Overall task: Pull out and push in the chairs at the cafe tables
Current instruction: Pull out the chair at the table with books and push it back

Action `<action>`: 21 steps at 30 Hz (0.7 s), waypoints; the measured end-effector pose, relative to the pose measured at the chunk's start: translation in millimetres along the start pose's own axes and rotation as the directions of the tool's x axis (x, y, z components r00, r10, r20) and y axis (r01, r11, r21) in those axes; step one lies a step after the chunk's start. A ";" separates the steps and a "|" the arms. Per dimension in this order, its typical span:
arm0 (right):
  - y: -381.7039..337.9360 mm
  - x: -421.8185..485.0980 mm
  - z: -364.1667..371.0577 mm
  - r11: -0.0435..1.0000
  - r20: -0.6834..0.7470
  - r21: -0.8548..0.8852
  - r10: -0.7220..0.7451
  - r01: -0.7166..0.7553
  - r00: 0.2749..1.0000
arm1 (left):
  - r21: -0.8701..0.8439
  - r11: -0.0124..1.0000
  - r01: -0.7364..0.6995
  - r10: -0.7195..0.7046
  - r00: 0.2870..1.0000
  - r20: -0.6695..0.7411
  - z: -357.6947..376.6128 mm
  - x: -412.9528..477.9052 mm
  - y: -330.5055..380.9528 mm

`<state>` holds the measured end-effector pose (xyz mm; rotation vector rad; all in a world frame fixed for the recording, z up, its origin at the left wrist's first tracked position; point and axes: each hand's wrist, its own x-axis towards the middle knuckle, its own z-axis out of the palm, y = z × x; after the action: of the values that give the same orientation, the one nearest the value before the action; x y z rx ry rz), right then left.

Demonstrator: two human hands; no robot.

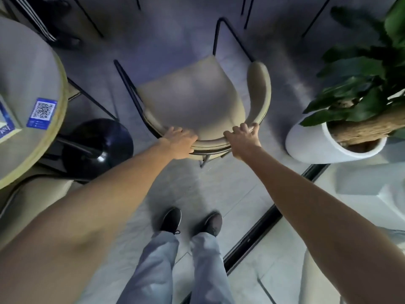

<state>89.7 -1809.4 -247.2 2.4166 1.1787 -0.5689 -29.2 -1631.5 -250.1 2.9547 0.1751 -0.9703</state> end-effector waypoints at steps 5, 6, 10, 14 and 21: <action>19.5 27.4 -0.2 0.998 0.095 0.061 0.003 -0.009 0.995 | -0.090 0.996 0.013 -0.010 1.000 0.025 -0.7 12.2 3.6; 21.2 32.0 1.0 0.998 0.110 0.065 0.006 -0.013 0.994 | -0.085 0.996 0.023 -0.022 1.000 0.019 1.3 13.6 4.5; 22.3 41.7 2.1 0.997 0.094 0.056 0.042 -0.047 0.995 | -0.071 0.996 0.052 -0.055 0.998 -0.037 13.3 17.6 6.7; 31.5 48.5 0.2 0.999 0.078 -0.022 0.034 -0.033 0.996 | -0.077 0.994 0.074 -0.078 0.995 -0.054 6.5 23.0 14.1; 62.5 87.7 1.7 0.971 -0.039 -0.210 -0.127 0.116 0.991 | -0.124 0.985 0.118 -0.131 0.985 -0.110 -5.3 43.4 16.7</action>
<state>189.2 -1789.2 -283.3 2.2071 1.3448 -0.3986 10.6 -1643.5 -271.7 2.9226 0.4101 -0.7678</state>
